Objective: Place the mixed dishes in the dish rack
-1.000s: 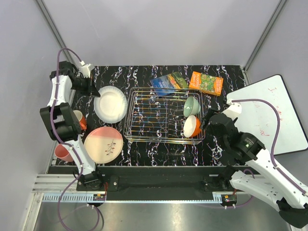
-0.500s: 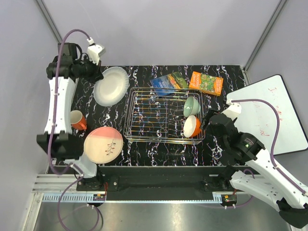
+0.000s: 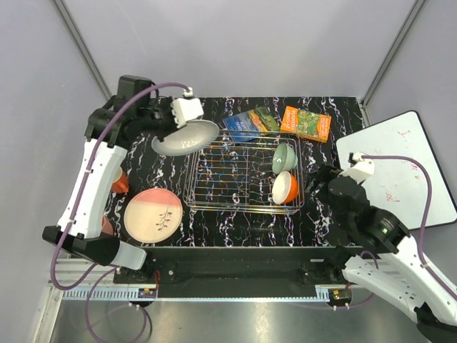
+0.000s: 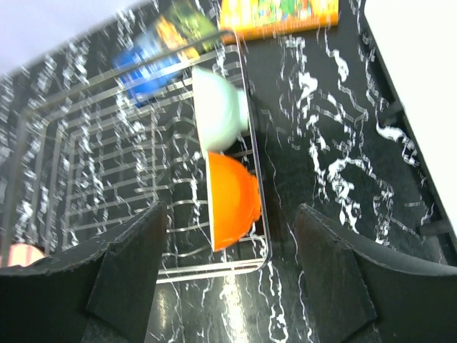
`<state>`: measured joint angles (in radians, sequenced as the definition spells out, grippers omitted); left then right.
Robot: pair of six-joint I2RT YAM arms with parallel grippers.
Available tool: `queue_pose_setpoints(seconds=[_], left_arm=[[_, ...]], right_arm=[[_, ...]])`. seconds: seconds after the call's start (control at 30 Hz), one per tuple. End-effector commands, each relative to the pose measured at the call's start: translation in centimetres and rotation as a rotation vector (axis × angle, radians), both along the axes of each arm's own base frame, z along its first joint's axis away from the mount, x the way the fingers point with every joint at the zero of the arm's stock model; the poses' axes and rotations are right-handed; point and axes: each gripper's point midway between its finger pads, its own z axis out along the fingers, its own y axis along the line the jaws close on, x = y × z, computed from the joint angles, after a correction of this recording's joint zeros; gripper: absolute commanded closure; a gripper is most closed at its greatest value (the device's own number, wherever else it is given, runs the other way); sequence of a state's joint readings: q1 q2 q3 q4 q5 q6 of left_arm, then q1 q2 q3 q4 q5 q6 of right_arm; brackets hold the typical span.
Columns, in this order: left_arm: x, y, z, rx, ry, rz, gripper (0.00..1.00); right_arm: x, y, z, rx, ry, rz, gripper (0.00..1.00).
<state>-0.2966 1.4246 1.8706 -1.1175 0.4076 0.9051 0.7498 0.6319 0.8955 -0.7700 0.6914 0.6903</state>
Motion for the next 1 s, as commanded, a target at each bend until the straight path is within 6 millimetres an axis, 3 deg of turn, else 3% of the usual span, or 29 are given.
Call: queue_pose_setpoints(seconds=[0.0,0.2,0.33,0.53,0.57,0.83,0.97], left_arm=[[0.6,-3.8,5.0,0.048,-0.279,-0.133,1.00],[0.5,-8.4,3.6,0.188,-0.338,-0.250,1.00],[1.8,-10.4,3.8,0.214,-0.378,-0.271,1.00],[3.8,-14.3,5.5,0.187,-0.458,-0.294,1.00],[4.1,-15.3,4.8,0.190,-0.447,-0.308,1.00],[4.9,-19.8,5.3,0.098,-0.460,-0.303,1.00],[5.3,-21.2,4.7,0.053,-0.439,-0.299,1.00]], right_arm=[[-0.1,-1.7,2.5,0.019,-0.116,-0.052,0.19],[-0.7,-2.6,3.2,0.043,-0.161,-0.056,0.19],[-1.1,-2.6,2.8,0.067,-0.174,-0.049,0.19],[-1.1,-2.3,1.2,0.031,-0.108,-0.037,0.18],[-1.1,-2.1,1.1,0.036,-0.107,-0.029,0.18],[-1.1,-1.5,-0.1,0.066,-0.101,-0.016,0.18],[-1.1,-1.6,-0.2,0.062,-0.099,-0.017,0.18]])
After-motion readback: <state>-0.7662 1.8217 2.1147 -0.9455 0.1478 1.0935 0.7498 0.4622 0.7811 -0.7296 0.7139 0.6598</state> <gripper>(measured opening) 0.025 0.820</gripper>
